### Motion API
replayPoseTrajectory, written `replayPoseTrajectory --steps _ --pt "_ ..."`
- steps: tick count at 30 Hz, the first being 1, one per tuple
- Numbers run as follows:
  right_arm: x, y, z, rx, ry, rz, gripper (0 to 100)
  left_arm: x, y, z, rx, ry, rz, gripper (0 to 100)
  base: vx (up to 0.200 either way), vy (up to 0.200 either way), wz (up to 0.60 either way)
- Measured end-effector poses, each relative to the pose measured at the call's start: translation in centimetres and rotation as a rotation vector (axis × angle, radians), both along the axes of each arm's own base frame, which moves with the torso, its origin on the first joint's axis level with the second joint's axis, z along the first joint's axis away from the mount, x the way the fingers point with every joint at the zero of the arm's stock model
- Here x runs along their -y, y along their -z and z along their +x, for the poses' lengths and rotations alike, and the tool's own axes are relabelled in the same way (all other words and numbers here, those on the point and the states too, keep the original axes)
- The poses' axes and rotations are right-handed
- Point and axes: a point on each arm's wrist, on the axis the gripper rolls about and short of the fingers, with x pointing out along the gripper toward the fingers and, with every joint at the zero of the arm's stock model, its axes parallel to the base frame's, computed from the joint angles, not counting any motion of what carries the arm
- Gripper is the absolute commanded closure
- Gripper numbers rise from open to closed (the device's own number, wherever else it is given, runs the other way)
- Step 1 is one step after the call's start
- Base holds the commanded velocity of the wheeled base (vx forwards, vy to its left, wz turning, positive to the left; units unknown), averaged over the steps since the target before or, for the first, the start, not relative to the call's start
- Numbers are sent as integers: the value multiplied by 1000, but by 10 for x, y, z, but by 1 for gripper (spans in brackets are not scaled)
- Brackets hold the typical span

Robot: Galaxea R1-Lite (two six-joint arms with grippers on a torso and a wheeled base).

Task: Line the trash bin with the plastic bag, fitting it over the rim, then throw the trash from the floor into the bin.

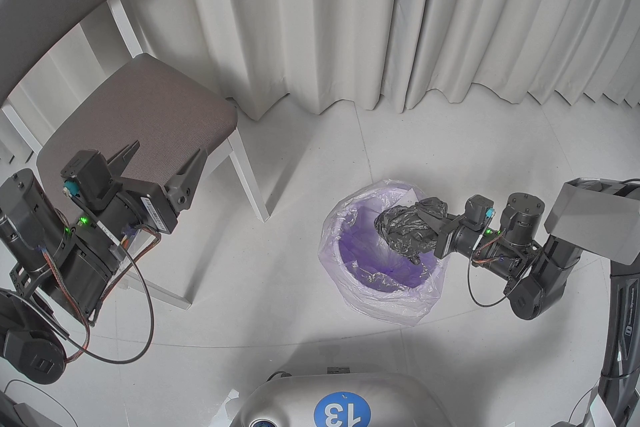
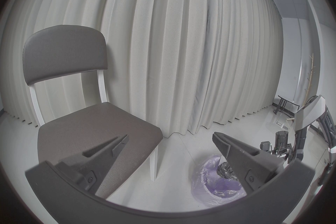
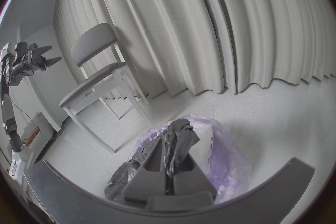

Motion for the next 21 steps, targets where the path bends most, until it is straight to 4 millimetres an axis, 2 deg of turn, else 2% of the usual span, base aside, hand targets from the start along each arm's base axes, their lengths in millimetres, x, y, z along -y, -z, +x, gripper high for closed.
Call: replayPoseTrajectory --steps 5,6,12,21 --pt "-5 21 5 -37 -11 -17 100 -2 3 -1 1 -4 -7 0 0 0 0" --pt "-6 26 6 -41 -12 -25 0 -2 4 -1 -2 -4 -12 0 0 0 0" --pt "-8 41 9 -57 -17 -41 0 -3 9 -1 -25 1 -22 0 0 0 0" --pt "-9 45 10 -59 -18 -38 0 -2 15 0 -37 4 -18 0 0 0 0"
